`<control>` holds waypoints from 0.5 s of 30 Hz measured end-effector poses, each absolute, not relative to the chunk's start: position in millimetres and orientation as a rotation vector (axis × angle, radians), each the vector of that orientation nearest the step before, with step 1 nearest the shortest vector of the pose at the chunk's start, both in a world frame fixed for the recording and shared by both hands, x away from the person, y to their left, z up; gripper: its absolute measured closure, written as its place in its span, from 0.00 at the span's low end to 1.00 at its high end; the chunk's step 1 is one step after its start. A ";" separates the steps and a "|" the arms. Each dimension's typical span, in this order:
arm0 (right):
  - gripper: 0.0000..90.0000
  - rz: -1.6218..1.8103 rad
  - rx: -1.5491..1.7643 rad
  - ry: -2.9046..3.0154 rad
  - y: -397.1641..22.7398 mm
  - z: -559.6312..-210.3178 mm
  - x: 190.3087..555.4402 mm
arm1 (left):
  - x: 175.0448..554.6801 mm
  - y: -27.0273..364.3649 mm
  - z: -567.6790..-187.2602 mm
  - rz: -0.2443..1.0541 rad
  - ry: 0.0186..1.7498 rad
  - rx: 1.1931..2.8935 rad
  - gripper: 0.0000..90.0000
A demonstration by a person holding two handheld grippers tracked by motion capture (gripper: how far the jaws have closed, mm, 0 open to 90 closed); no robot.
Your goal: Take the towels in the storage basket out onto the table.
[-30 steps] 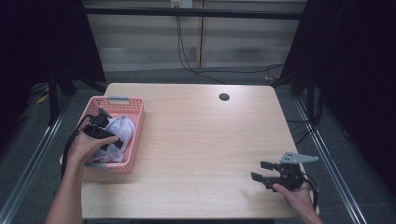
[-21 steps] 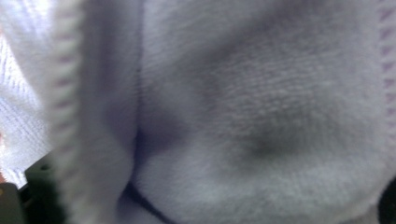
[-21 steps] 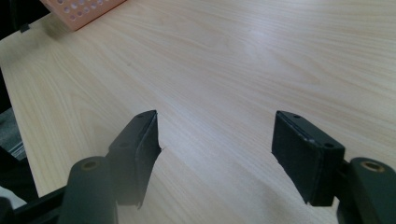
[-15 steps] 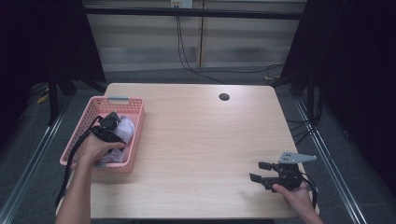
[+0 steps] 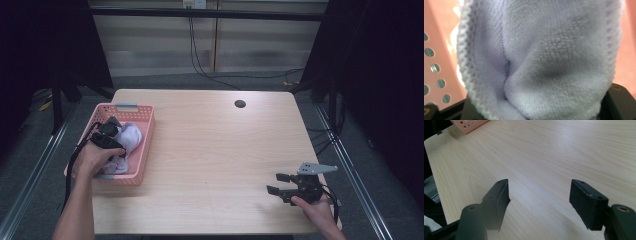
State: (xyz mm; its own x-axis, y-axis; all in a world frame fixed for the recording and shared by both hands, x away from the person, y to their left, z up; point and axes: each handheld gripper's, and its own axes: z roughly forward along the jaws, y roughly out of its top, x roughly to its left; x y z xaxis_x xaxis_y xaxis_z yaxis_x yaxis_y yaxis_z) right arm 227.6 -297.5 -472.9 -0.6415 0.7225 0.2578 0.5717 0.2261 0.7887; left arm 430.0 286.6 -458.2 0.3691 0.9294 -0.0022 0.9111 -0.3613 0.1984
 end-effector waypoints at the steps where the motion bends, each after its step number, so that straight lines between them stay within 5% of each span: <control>1: 0.36 1.384 1.241 2.327 -297.1 -472.8 227.6 | 430.2 287.1 -457.5 0.165 1.669 2.457 0.43; 15: 0.35 1.388 1.240 2.326 -298.6 -471.8 225.9 | 424.3 302.4 -443.3 0.015 1.624 2.282 0.44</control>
State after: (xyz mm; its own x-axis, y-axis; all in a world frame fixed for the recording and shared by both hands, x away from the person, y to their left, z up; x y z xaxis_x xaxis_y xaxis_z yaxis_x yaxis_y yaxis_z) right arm 225.9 -298.6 -471.8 -0.6424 0.7212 0.2593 0.5704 0.2240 0.7902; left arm 424.3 302.4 -443.3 0.3466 0.9196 -0.1851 0.9160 -0.2893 0.2780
